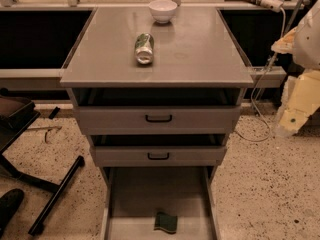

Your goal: Pick sponge from bottom drawer and place on counter

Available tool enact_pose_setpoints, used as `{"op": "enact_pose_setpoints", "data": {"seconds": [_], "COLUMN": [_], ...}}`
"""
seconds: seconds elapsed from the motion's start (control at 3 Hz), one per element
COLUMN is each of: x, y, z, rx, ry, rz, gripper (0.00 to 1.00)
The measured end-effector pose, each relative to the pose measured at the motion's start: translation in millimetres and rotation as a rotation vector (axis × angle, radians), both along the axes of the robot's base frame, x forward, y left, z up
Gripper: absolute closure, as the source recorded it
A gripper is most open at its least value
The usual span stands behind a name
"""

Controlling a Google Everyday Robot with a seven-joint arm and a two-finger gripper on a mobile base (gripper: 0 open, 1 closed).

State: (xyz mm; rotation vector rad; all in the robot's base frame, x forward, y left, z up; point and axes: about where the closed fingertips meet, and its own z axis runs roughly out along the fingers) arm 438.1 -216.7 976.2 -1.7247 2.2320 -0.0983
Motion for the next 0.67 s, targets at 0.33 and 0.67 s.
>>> {"op": "enact_pose_setpoints", "data": {"seconds": [0.33,0.67], "x": [0.0,2.9], "y": [0.0,1.7], "z": [0.0,-8.4], "rx": [0.000,0.037], "ry": [0.000,-0.009], "rz": [0.000,0.003], "gripper": [0.00,0.00]}}
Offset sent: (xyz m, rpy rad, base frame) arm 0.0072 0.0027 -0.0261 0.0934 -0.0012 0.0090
